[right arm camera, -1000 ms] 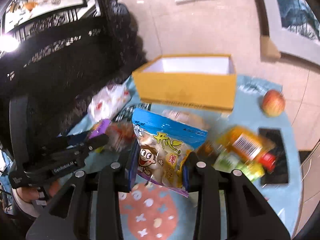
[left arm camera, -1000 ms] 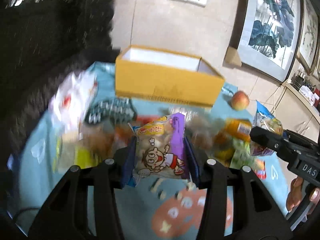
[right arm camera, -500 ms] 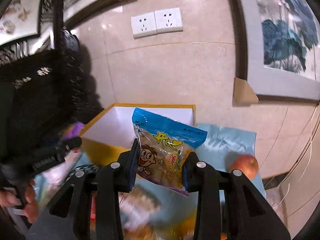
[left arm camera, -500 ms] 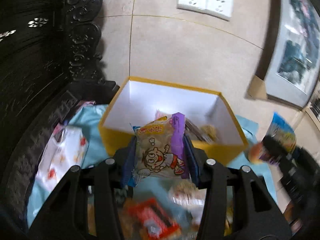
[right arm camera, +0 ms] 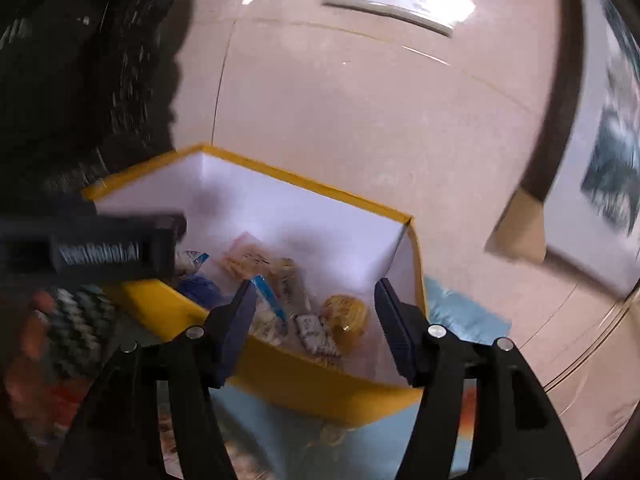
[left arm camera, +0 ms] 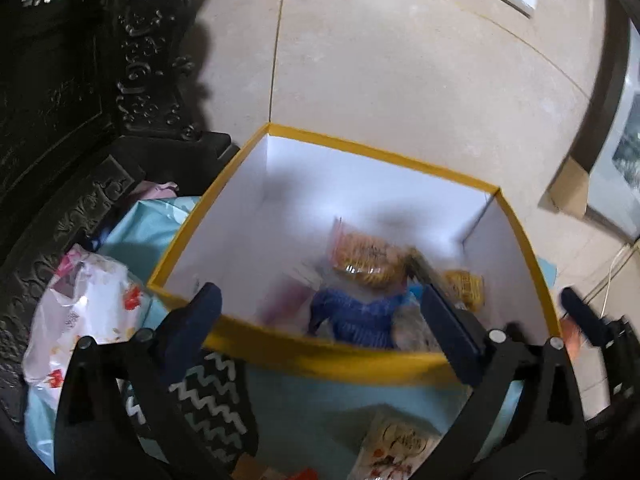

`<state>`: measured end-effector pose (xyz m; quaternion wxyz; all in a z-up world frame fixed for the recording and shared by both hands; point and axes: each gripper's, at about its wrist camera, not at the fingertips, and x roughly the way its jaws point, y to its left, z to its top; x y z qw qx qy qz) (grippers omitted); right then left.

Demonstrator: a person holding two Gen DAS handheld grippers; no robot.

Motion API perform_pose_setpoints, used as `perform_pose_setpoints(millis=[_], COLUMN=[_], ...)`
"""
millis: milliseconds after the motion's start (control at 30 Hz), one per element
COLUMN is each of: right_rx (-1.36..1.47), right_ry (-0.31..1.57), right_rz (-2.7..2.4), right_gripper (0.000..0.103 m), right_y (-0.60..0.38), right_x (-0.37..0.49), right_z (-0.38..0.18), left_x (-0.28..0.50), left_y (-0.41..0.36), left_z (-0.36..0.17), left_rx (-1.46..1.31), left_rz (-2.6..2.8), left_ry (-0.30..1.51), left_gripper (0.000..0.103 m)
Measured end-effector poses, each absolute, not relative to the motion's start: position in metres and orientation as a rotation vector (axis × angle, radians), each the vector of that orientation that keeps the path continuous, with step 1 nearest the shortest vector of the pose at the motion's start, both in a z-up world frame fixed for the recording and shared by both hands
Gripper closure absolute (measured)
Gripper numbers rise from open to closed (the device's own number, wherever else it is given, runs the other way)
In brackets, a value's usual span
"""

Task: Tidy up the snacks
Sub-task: 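Move both tools back over the snack pile, then grasp the green chip bag with the right tool while the left tool grasps a clear pastry bag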

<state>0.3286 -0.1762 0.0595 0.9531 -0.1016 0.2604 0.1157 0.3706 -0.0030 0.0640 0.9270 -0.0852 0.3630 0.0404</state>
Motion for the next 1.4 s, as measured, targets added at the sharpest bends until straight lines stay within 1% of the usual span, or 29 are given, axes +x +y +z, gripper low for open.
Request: perform_pose_setpoints(millis=[67, 100, 133, 167, 233, 367, 433, 533, 633, 700, 800, 933, 1100, 1200, 1267, 1300, 1333, 1367, 1400], right_rx=[-0.154, -0.123, -0.101, -0.082, -0.028, 0.047, 0.078, 0.145, 0.299, 0.437, 0.522, 0.448, 0.31, 0.168, 0.088, 0.101, 0.104, 0.109, 0.112], right_ry=[0.542, 0.538, 0.531, 0.527, 0.527, 0.524, 0.553, 0.626, 0.725, 0.796, 0.857, 0.846, 0.888, 0.902, 0.888, 0.869, 0.896, 0.918, 0.929], right_rz=[0.254, 0.26, 0.266, 0.272, 0.3, 0.336, 0.321, 0.29, 0.288, 0.273, 0.223, 0.167, 0.097, 0.055, 0.07, 0.094, 0.116, 0.138, 0.154], right_gripper=[0.041, 0.04, 0.032, 0.027, 0.002, 0.001, 0.001, 0.001, 0.001, 0.001, 0.001, 0.001, 0.001, 0.001, 0.01, 0.04, 0.06, 0.063, 0.072], right_y=[-0.191, -0.202, -0.207, -0.212, -0.227, -0.249, -0.261, -0.274, -0.288, -0.298, -0.303, -0.295, -0.276, -0.26, -0.251, -0.251, -0.251, -0.253, -0.253], right_x=[0.315, 0.303, 0.291, 0.283, 0.255, 0.193, 0.165, 0.143, 0.132, 0.124, 0.119, 0.119, 0.13, 0.138, 0.138, 0.137, 0.139, 0.14, 0.139], right_z=[0.071, 0.079, 0.084, 0.087, 0.092, 0.089, 0.077, 0.052, 0.019, -0.008, -0.032, -0.032, -0.03, -0.044, -0.054, -0.054, -0.054, -0.056, -0.057], left_x=[0.358, 0.349, 0.342, 0.329, 0.308, 0.249, 0.221, 0.178, 0.139, 0.124, 0.103, 0.093, 0.105, 0.113, 0.116, 0.117, 0.119, 0.122, 0.123], left_y=[-0.004, -0.004, -0.004, -0.006, -0.01, -0.024, -0.028, -0.025, -0.017, -0.014, -0.011, -0.001, 0.011, 0.017, 0.024, 0.028, 0.032, 0.036, 0.038], left_z=[0.068, 0.072, 0.076, 0.082, 0.089, 0.095, 0.09, 0.071, 0.039, 0.022, 0.0, -0.014, -0.013, -0.012, -0.013, -0.014, -0.015, -0.017, -0.018], left_rx=[-0.173, -0.181, -0.186, -0.185, -0.167, -0.107, -0.072, -0.038, -0.056, -0.067, -0.03, -0.007, -0.039, -0.052, -0.078, -0.093, -0.106, -0.121, -0.134], left_rz=[0.081, 0.076, 0.071, 0.067, 0.059, 0.014, 0.004, 0.009, 0.02, 0.017, 0.036, 0.091, 0.133, 0.153, 0.167, 0.178, 0.187, 0.196, 0.2], left_ry=[0.765, 0.765, 0.759, 0.747, 0.736, 0.724, 0.713, 0.7, 0.734, 0.752, 0.759, 0.752, 0.757, 0.756, 0.757, 0.759, 0.761, 0.765, 0.769], left_gripper=[0.002, 0.002, 0.002, 0.002, 0.002, 0.002, 0.002, 0.002, 0.002, 0.002, 0.002, 0.002, 0.002, 0.002, 0.002, 0.002, 0.002, 0.002, 0.002])
